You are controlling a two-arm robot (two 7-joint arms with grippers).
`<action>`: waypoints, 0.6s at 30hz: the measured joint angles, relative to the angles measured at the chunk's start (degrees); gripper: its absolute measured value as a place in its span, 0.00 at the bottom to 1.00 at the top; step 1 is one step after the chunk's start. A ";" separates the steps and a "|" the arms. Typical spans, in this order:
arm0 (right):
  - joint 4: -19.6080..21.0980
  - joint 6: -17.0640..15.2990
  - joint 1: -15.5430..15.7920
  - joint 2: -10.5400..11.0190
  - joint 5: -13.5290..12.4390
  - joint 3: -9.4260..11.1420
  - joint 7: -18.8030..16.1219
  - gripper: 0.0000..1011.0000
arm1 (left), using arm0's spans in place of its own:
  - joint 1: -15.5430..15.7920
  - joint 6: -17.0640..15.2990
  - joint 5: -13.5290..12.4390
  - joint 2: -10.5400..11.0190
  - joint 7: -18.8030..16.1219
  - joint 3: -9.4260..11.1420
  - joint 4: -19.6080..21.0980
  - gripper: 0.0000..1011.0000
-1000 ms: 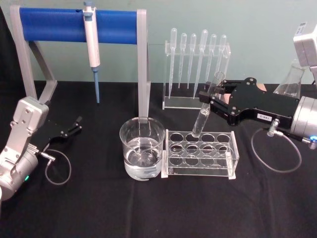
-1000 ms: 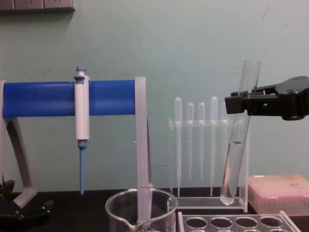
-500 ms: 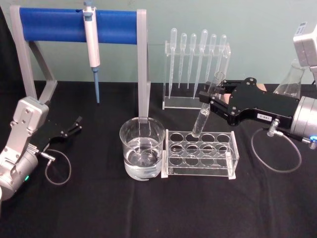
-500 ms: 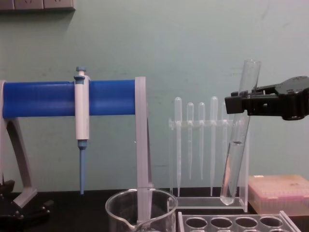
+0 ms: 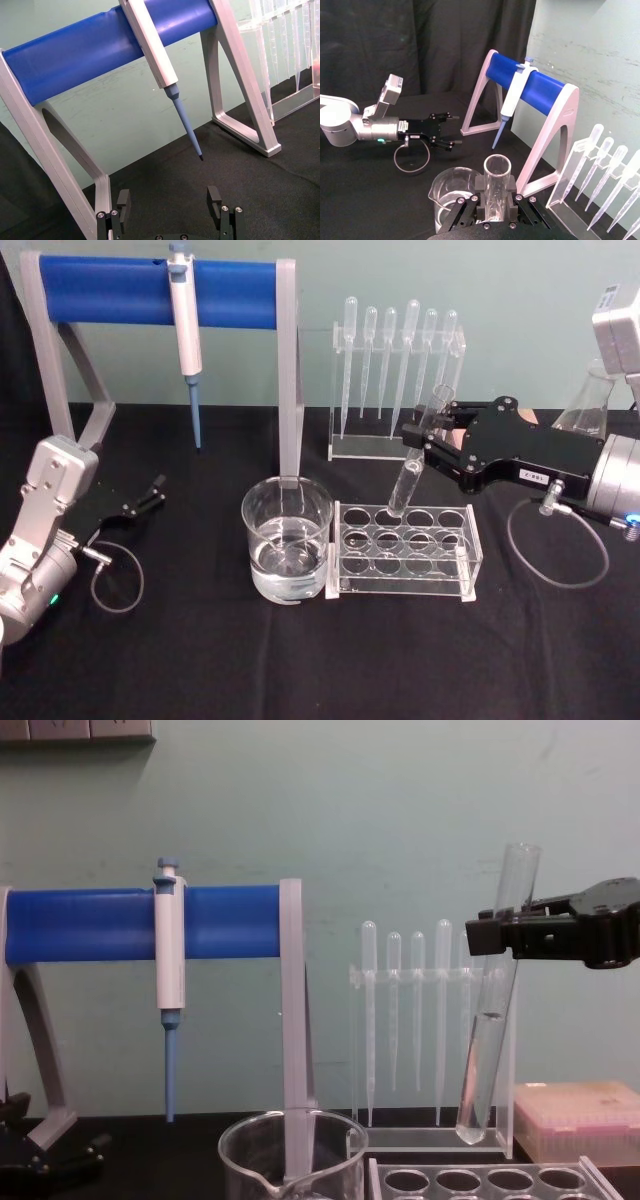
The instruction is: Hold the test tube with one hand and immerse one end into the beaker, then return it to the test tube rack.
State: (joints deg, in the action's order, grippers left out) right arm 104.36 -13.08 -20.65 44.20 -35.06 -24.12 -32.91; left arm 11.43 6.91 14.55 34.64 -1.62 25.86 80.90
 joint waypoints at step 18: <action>0.00 0.00 0.00 0.00 0.00 0.00 0.00 0.23 | 0.00 0.00 0.00 0.00 0.00 0.00 0.00 0.99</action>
State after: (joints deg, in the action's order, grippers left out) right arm 104.36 -13.07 -20.65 44.20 -35.06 -24.13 -32.91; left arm 11.43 6.91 14.55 34.64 -1.62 25.86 80.90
